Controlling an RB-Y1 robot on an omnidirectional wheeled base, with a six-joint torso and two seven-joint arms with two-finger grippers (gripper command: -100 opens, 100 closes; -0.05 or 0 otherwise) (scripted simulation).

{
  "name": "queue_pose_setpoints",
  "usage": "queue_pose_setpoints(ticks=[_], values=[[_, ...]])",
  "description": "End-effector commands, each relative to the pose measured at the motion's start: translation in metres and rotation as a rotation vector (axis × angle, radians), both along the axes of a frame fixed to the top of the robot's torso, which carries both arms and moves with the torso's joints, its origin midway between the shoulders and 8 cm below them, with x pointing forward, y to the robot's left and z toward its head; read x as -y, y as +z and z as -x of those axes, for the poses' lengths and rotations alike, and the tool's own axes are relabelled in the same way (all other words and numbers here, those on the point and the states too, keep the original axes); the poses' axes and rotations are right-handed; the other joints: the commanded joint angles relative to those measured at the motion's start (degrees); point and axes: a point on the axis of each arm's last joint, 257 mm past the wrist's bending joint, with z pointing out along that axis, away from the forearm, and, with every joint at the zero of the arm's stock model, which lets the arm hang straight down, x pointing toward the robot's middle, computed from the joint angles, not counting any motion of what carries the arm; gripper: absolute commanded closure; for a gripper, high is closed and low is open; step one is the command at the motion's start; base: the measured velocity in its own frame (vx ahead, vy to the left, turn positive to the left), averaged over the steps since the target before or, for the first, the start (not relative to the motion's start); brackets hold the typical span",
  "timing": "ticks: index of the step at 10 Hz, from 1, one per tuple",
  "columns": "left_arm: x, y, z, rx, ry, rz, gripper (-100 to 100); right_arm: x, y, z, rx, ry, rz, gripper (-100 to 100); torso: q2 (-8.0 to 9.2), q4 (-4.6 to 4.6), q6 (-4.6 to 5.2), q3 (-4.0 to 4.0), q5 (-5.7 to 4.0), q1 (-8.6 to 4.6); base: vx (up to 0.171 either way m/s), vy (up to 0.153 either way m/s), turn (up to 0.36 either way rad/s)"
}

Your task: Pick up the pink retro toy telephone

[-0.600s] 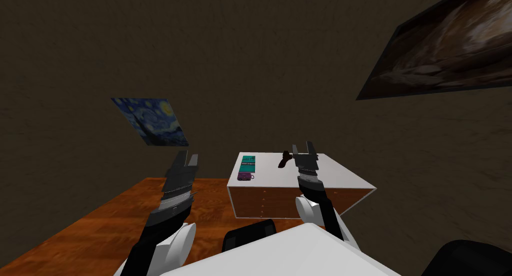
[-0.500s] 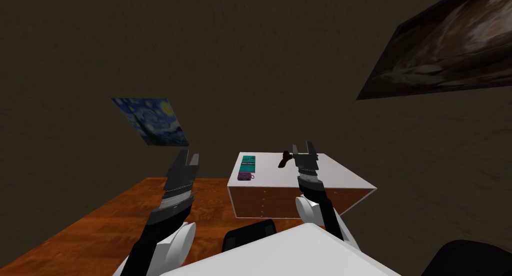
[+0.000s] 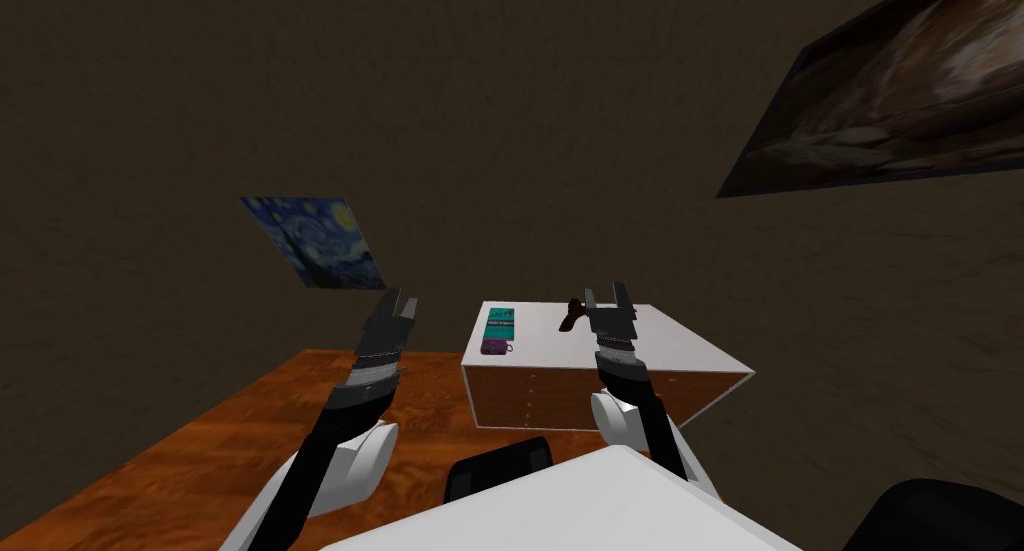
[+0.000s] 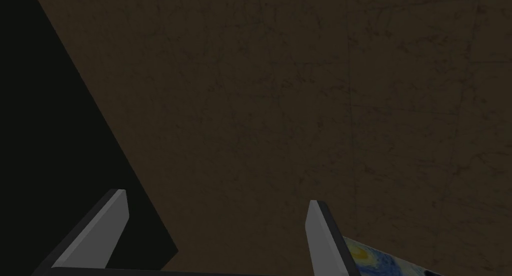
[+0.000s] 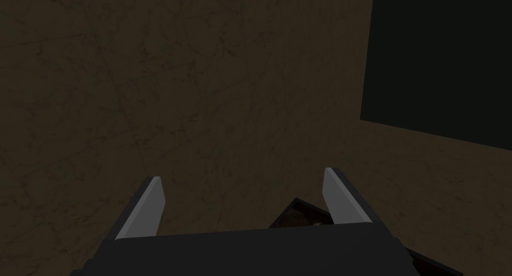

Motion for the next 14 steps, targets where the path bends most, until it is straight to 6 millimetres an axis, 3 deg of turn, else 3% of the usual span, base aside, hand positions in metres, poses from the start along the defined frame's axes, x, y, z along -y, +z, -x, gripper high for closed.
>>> queue_pose_setpoints(ticks=[1, 5, 10, 11, 12, 13, 14], values=[[0.004, 0.002, -0.007, -0.003, -0.025, 0.005, -100, 0.000, 0.000, 0.000, 0.000, 0.000, 0.000, 0, 0.00, 0.00, 0.00, 0.00, 0.00, 0.00, -0.049, 0.047, 0.001], [0.024, 0.003, -0.041, -0.059, -0.128, 0.037, -100, 0.000, 0.000, 0.000, 0.000, 0.000, 0.000, 0, -0.01, 0.00, 0.00, 0.00, -0.01, -0.08, -0.053, 0.049, 0.023], [0.041, 0.011, -0.070, -0.096, -0.198, 0.062, -100, 0.000, 0.000, 0.000, 0.000, 0.000, 0.000, 0, -0.02, 0.00, 0.00, -0.01, -0.02, -0.12, -0.049, 0.042, 0.016], [0.045, 0.004, -0.083, -0.138, -0.220, 0.077, -100, 0.000, 0.000, 0.000, 0.000, 0.000, 0.000, 0, -0.04, 0.00, -0.01, -0.01, -0.02, -0.12, -0.050, 0.048, 0.025], [0.048, 0.011, -0.085, -0.126, -0.226, 0.075, -100, 0.000, 0.000, 0.000, 0.000, 0.000, 0.000, 0, -0.03, -0.01, -0.01, -0.01, -0.02, -0.11, -0.047, 0.036, 0.009], [0.052, 0.002, -0.098, -0.174, -0.244, 0.092, -100, 0.000, 0.000, 0.000, 0.000, 0.000, 0.000, 0, -0.04, 0.00, 0.00, -0.02, -0.03, -0.15, -0.058, 0.044, 0.027], [0.056, 0.011, -0.101, -0.160, -0.251, 0.088, -100, 0.000, 0.000, 0.000, 0.000, 0.000, 0.000, 0, -0.02, -0.01, 0.00, -0.01, -0.02, -0.13, -0.046, 0.038, 0.006]])
